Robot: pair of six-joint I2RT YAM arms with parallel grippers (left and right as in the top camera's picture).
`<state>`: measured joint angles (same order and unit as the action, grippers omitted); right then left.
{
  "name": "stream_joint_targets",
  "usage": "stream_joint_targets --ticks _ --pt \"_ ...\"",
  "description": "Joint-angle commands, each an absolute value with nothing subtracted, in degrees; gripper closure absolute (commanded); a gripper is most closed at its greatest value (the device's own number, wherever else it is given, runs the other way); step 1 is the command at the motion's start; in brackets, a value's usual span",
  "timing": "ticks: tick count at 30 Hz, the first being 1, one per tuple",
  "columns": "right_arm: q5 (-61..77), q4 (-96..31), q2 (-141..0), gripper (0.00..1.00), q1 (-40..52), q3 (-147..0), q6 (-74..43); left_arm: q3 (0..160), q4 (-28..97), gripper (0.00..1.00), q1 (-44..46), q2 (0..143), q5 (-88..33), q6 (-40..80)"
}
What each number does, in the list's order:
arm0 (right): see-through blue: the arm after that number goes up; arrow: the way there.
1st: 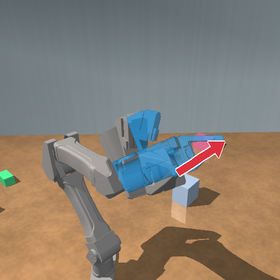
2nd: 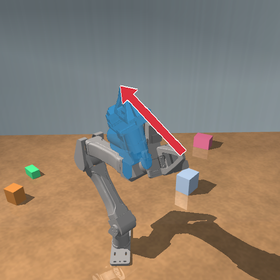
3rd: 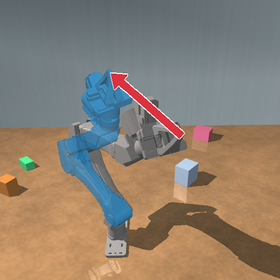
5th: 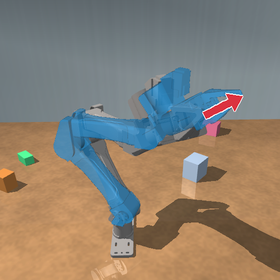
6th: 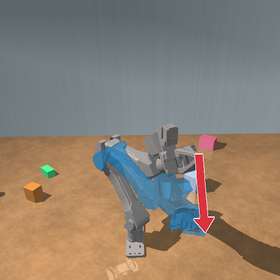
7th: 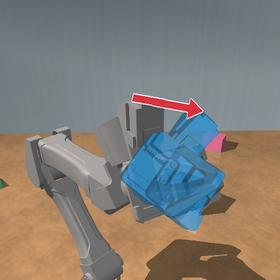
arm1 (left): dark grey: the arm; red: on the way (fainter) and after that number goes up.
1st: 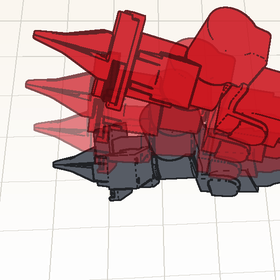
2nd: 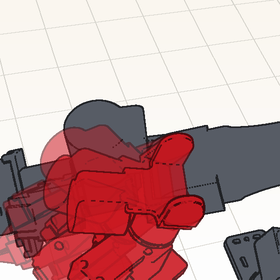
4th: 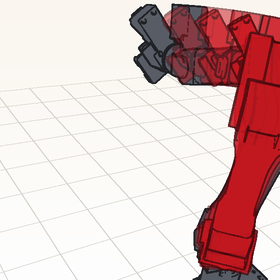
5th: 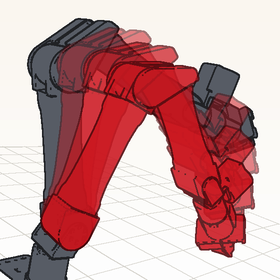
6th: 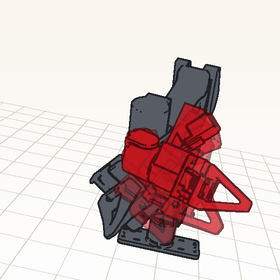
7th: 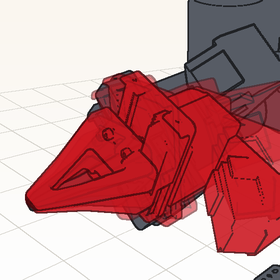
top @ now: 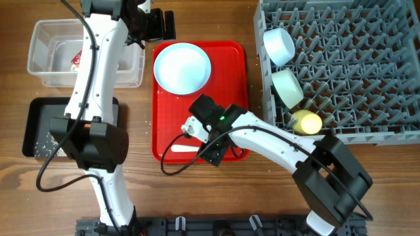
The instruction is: Sort waste into correct bins and load items into the dishwasher rack
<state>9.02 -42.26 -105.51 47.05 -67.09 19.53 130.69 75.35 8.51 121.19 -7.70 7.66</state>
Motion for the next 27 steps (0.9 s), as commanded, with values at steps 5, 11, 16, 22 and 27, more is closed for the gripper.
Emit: stream_joint_targets --ticks 5,11,16,22,27 --pt "12.32 -40.77 -110.43 0.21 47.07 -66.61 22.48 130.39 75.2 0.0 8.51 121.93 -7.38 7.99" --pt "6.24 -38.22 -111.87 0.26 47.03 -64.49 20.32 130.39 75.2 0.0 8.51 121.93 -7.38 7.99" --pt "4.01 -32.82 -112.66 0.38 47.0 -60.69 16.36 130.39 75.2 0.0 8.51 121.93 -7.38 7.99" --pt "5.45 -34.11 -112.16 0.37 47.0 -61.49 16.01 130.39 75.2 0.0 8.51 121.93 -7.38 7.99" --pt "5.85 -37.32 -106.37 0.26 46.24 -65.36 14.81 130.39 75.2 0.0 8.51 121.93 -7.38 7.99"
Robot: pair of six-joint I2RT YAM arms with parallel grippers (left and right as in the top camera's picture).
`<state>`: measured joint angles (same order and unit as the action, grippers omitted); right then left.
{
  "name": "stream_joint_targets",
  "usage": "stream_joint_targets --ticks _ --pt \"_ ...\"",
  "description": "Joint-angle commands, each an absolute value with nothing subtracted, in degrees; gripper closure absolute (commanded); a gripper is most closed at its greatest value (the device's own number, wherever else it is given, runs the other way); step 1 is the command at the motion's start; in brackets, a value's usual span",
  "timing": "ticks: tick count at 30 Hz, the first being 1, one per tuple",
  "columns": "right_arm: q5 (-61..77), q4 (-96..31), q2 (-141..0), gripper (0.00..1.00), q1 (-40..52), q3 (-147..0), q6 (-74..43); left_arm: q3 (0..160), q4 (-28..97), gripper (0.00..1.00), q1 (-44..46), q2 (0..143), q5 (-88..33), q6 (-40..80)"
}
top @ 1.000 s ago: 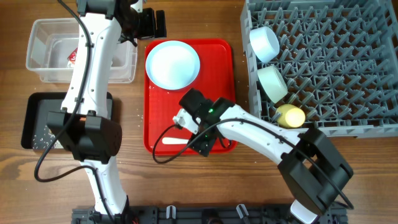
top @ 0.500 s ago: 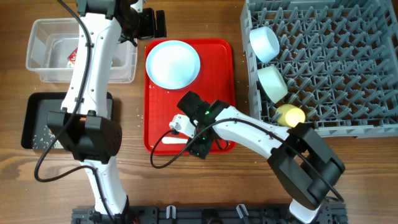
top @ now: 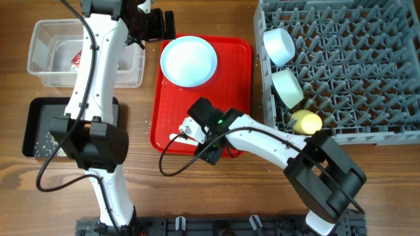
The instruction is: Sort waste into correct bins and load items into the dishwasher rack
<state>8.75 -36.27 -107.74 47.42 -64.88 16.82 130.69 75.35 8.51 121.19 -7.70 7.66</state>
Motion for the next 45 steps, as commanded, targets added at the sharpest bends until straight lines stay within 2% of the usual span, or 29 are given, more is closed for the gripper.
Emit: stream_joint_targets --ticks 1,4,12,18,28,35,38,43,45 --pt "5.82 -37.12 -105.65 0.23 45.74 -65.78 14.81 130.39 75.2 0.0 8.51 121.93 -7.38 7.99" --pt "5.89 -35.75 -105.41 0.19 43.7 -65.84 14.83 130.39 75.2 0.0 8.51 121.93 -7.38 7.99" --pt "13.93 -34.59 -104.36 0.2 41.6 -68.36 14.87 130.39 75.2 0.0 8.51 121.93 -7.38 7.99" --pt "9.76 -33.69 -101.08 0.17 41.58 -68.99 15.49 130.39 75.2 0.0 8.51 121.93 -7.38 7.99" --pt "6.04 -30.83 -111.22 0.17 41.6 -68.88 16.91 130.39 75.2 0.0 8.51 121.93 -7.38 7.99" --pt "6.22 -30.17 -112.09 0.18 41.6 -68.01 16.95 130.39 75.2 0.0 8.51 121.93 -7.38 7.99" --pt "3.68 -29.65 -115.04 0.22 41.6 -67.2 15.92 130.39 75.2 0.0 8.51 121.93 -7.38 7.99" --pt "0.93 -30.89 -117.89 0.49 41.58 -67.16 12.23 130.39 75.2 0.0 8.51 121.93 -7.38 7.99" --pt "0.86 -31.57 -117.89 0.53 41.54 -67.16 11.31 130.39 75.2 0.0 8.51 121.93 -7.38 7.99"
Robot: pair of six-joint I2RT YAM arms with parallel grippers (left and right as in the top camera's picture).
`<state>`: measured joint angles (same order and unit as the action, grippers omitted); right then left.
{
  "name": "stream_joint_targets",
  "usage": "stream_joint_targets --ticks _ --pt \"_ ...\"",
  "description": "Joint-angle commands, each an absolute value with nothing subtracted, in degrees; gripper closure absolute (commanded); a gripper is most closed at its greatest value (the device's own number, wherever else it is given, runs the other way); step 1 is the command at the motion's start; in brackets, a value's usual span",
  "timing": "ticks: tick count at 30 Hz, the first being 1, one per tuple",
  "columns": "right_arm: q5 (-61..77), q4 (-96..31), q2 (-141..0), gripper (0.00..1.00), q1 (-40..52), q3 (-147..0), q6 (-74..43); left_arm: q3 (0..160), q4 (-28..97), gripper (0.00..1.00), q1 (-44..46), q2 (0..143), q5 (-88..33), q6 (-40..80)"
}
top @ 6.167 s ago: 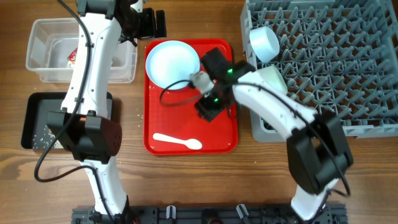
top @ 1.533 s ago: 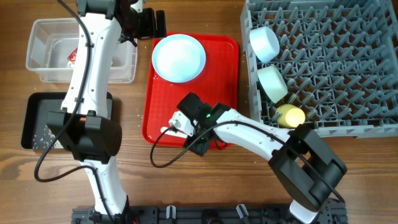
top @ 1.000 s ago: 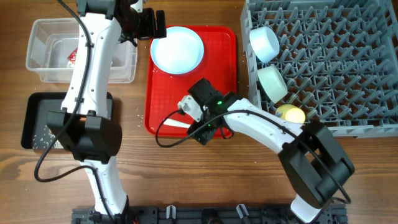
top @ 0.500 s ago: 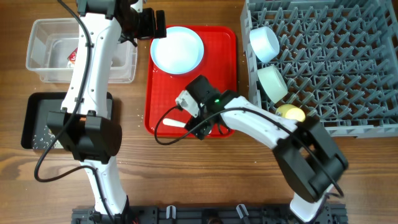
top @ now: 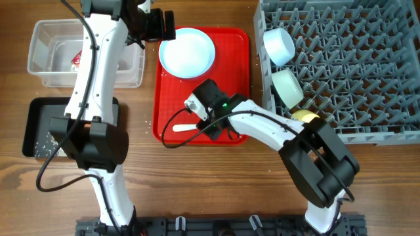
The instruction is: Sort waste into correct bins and load items into the dishwasher rack
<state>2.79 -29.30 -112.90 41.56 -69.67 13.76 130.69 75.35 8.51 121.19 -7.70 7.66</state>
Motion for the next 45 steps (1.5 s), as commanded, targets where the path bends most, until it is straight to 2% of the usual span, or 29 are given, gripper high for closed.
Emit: stream_joint_targets --ticks 1,5,10,14,18,24,36,37,39,40,41,43,45 --pt "0.84 -32.1 -117.89 0.56 41.5 -67.16 10.35 130.39 75.2 0.0 8.51 121.93 -7.38 7.99" --pt "1.06 -36.34 -117.89 0.69 40.1 -67.16 8.84 130.39 75.2 0.0 8.51 121.93 -7.38 7.99" --pt "6.42 -41.91 -117.89 0.73 37.93 -67.16 8.82 130.39 75.2 0.0 8.51 121.93 -7.4 7.99" --pt "8.91 -43.27 -117.86 0.92 37.01 -67.18 7.29 130.39 75.2 0.0 8.51 121.93 -7.38 7.99" --pt "12.38 -44.82 -117.86 0.96 36.88 -68.73 7.31 130.39 75.2 0.0 8.51 121.93 -7.38 7.99" --pt "12.99 -45.76 -117.32 0.96 36.49 -71.79 5.82 130.39 75.2 0.0 8.51 121.93 -7.38 7.99" --pt "11.86 -49.19 -106.3 0.95 32.47 -77.49 4.64 130.39 75.2 0.0 8.51 121.93 -7.38 7.99" --pt "11.7 -49.21 -105.97 0.92 32.25 -77.49 5.98 130.39 75.2 0.0 8.51 121.93 -7.38 7.99" --pt "11.7 -49.56 -106.15 0.62 32.16 -77.12 7.64 130.39 75.2 0.0 8.51 121.93 -7.38 7.99" --pt "11.73 -50.04 -106.19 0.38 32.16 -76.77 7.51 130.39 75.2 0.0 8.51 121.93 -7.38 7.99" --pt "11.75 -50.3 -106.19 0.28 32.18 -76.42 7.27 130.39 75.2 0.0 8.51 121.93 -7.4 7.99" --pt "11.81 -51.62 -106.19 0.16 32.18 -76.36 3.44 130.39 75.2 0.0 8.51 121.93 -7.38 7.99" --pt "13.26 -52.88 -106.19 0.15 32.51 -76.36 -0.08 130.39 75.2 0.0 8.51 121.93 -7.38 7.99"
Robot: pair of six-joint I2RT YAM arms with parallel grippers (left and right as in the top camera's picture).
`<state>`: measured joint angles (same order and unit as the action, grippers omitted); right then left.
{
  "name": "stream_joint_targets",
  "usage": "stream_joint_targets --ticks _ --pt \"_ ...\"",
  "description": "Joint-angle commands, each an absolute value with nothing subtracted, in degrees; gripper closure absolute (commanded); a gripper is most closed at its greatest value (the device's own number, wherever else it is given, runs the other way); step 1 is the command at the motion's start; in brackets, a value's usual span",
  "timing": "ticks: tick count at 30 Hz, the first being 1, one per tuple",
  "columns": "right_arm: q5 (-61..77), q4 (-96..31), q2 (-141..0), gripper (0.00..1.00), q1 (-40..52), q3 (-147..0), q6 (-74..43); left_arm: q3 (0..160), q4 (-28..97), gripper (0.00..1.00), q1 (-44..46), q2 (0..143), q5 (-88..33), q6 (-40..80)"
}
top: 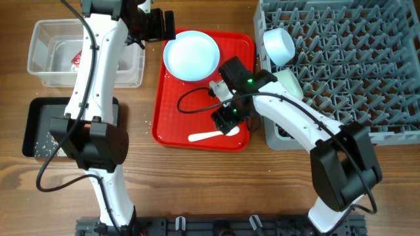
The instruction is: Sort waste into correct bins and load items into the dishwasher rack
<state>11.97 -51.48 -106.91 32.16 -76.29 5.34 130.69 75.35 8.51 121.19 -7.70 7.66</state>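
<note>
On the red tray (197,98) a white plate (191,56) lies at the back and a white spoon (209,136) lies flat near the front edge. My right gripper (226,122) hangs just over the spoon's right end; the overhead view does not show how its jaws stand. At the tray's back left corner sits my left gripper (161,25), its jaws hidden too. The grey dishwasher rack (354,65) on the right holds two bowls (279,44) (289,84).
A clear bin (49,62) with a red and white wrapper (77,60) stands at the back left. In front of it lies a black tray (36,128) with crumbs. My right arm crosses the rack's front left corner.
My right gripper has moved right and slightly back, from the tray's left front to its right front. The spoon has moved right with it and shows more of its length. The tray has shifted slightly.
At first my right gripper was at the tray's front edge with the spoon sticking out to its left. The gripper and spoon then stood further back on the tray, and the tray itself had shifted back. Now both are toward the tray's right. My left arm stayed still.
</note>
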Motion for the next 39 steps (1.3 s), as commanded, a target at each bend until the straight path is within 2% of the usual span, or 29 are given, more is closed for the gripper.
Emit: stream_joint_targets --ticks 1,12,20,39 --pt "13.56 -53.49 -106.19 0.15 32.93 -76.31 -1.26 130.39 75.2 0.0 8.51 121.93 -7.38 7.99" --pt "12.82 -55.53 -106.19 0.23 38.04 -69.23 -16.64 130.39 75.2 0.0 8.51 121.93 -7.38 7.99" --pt "11.49 -45.43 -106.39 0.23 38.02 -67.7 -16.69 130.39 75.2 0.0 8.51 121.93 -7.4 7.99" --pt "11.03 -43.24 -106.69 0.26 38.02 -66.98 -17.06 130.39 75.2 0.0 8.51 121.93 -7.38 7.99"
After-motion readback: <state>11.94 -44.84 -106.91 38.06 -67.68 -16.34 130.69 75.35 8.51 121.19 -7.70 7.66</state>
